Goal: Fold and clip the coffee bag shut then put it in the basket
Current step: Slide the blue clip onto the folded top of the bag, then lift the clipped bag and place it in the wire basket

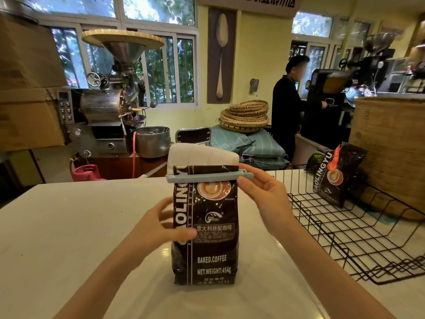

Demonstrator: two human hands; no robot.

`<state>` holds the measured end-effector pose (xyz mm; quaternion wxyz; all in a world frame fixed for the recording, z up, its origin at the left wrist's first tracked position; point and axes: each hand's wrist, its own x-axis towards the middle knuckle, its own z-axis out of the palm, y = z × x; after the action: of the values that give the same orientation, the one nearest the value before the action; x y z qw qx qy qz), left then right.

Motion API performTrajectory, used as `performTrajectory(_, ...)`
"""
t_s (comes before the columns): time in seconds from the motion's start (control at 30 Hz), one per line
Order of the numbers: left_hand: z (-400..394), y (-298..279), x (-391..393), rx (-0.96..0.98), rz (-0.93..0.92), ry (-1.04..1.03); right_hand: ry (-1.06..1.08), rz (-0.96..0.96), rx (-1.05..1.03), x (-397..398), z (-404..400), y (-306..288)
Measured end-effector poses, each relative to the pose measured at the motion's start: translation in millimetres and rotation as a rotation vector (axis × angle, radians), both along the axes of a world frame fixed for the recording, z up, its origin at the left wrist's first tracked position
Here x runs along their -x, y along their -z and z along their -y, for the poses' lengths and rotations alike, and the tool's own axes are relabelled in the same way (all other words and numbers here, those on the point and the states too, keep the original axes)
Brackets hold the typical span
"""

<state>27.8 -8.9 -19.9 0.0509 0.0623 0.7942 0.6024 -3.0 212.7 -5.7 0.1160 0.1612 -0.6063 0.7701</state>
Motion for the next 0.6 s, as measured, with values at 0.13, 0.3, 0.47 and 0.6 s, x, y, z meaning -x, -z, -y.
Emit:
performTrajectory(0.13,0,15,3,-0.059,-0.017,0.006,-0.072,0.151,-0.192,-7,2,16)
performTrajectory(0.3,-6,7,9,-0.071,-0.044,0.024,-0.059,0.211,-0.319,-21,3,27)
performTrajectory(0.47,-33,-26,22,-0.077,-0.132,0.123,0.07,0.11,-0.308,-29,-24,-8)
performTrajectory(0.6,-78,-62,38,-0.179,-0.245,0.244,0.27,0.029,-0.309,-39,-61,-44)
